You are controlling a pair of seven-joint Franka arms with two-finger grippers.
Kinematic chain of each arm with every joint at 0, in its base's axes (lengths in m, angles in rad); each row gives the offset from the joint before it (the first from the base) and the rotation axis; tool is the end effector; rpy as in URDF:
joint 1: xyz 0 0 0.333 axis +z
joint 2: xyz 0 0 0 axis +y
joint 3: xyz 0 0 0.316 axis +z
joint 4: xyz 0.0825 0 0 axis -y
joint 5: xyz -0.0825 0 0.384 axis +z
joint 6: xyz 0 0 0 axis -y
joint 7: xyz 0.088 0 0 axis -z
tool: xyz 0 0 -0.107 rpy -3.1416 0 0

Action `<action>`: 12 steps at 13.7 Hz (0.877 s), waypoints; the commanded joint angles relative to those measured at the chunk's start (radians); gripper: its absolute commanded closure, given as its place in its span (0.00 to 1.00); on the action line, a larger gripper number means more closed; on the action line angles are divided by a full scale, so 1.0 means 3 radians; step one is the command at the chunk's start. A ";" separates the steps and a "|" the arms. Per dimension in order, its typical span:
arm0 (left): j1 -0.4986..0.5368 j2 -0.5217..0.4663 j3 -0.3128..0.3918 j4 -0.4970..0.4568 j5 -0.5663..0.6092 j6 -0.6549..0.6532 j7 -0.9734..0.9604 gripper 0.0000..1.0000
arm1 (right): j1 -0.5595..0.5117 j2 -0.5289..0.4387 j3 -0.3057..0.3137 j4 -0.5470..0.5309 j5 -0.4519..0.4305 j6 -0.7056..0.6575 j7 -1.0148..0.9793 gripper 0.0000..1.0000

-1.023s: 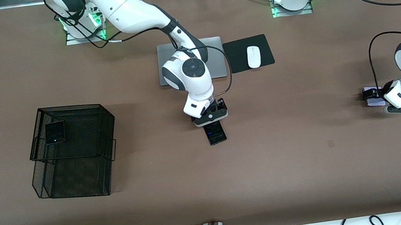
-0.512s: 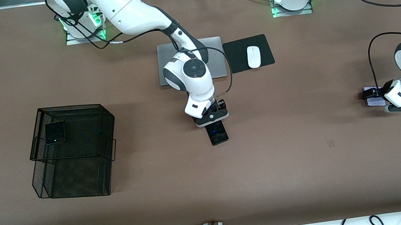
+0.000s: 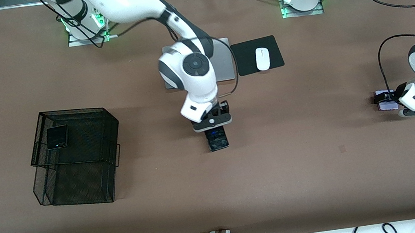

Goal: Place phones with both arms
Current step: 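Carry the black phone into the basket while the left gripper carries the white phone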

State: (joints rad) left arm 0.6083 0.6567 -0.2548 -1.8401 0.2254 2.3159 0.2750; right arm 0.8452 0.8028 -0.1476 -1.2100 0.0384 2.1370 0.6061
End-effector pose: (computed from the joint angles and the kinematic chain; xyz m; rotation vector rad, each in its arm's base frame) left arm 0.5834 0.2264 0.1660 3.0816 -0.0750 -0.2189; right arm 0.5661 0.5186 0.3124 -3.1021 -0.1935 -0.2288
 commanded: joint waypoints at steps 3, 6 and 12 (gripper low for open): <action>-0.0008 -0.0118 -0.0254 0.0191 -0.0087 -0.0457 -0.0027 0.74 | -0.0138 -0.0757 -0.0258 -0.0281 0.0051 -0.1041 -0.0174 1.00; -0.0206 -0.0098 -0.0500 0.0666 -0.0056 -0.1056 -0.0297 0.74 | -0.0138 -0.1334 -0.0688 -0.1072 0.0051 -0.1070 -0.0429 1.00; -0.1305 -0.0021 -0.0506 0.0887 -0.0285 -0.1180 -0.1129 0.74 | -0.0138 -0.1960 -0.1619 -0.2422 0.0066 -0.0376 -0.1477 1.00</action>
State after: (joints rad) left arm 0.3248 0.6354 -0.4227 -1.5951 0.1876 1.9797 0.0335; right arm 0.7867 0.3116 -0.5805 -1.7487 0.0437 1.9090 0.2522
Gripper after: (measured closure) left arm 0.159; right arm 0.203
